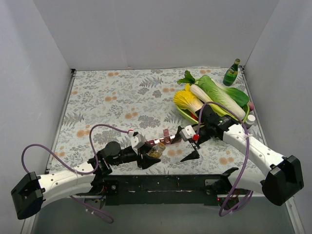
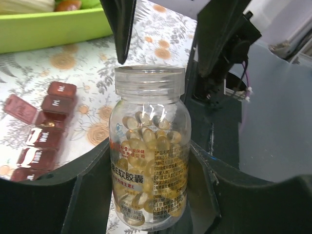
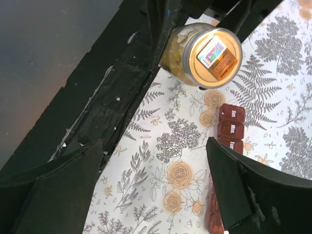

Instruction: Sort the pills into containers

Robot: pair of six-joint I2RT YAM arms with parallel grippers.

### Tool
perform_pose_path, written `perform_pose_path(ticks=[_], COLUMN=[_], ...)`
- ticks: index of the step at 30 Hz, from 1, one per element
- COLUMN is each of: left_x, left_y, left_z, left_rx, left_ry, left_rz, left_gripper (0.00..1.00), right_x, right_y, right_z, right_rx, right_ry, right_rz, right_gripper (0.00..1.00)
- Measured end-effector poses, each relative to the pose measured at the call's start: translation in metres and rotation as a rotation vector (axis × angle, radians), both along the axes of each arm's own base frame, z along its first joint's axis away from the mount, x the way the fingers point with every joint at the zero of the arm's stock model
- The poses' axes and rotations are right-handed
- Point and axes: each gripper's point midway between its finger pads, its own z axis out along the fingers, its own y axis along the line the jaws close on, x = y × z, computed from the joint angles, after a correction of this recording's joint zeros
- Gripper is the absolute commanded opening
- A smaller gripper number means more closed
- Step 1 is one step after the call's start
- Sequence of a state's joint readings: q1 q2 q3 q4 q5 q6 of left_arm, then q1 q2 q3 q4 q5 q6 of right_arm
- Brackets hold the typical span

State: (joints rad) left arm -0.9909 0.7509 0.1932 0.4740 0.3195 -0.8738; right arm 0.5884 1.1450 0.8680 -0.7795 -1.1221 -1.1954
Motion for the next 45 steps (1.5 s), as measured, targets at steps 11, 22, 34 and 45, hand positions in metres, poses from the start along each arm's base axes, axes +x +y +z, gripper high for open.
perform_pose_path(ticks=[11, 22, 34, 45], left_x=[-0.021, -0.024, -0.025, -0.026], left_y=[-0.009, -0.021, -0.03, -0.029], left_z=[-0.01, -0.011, -0.007, -0.009], left_rx=[0.029, 0.017, 0.006, 0.017], left_ry=[0.085, 0.122, 0.119, 0.115], left_rz=[-0.123, -0.179, -0.215, -0.212], left_gripper=[0.0, 0.0, 0.0, 0.0], right_x=[-0.003, -0.012, -0.016, -0.015], right_y=[-0.003, 0.012, 0.028, 0.033], right_z=[0.012, 0.021, 0.02, 0.017], right_rx=[0.055, 0.063, 0.032, -0.042], right_ry=[-0.165, -0.142, -0.086, 0.017], right_rz=[0.123, 0.186, 0.234, 0.174], right_gripper=[0.91, 0.82, 0.58, 0.22])
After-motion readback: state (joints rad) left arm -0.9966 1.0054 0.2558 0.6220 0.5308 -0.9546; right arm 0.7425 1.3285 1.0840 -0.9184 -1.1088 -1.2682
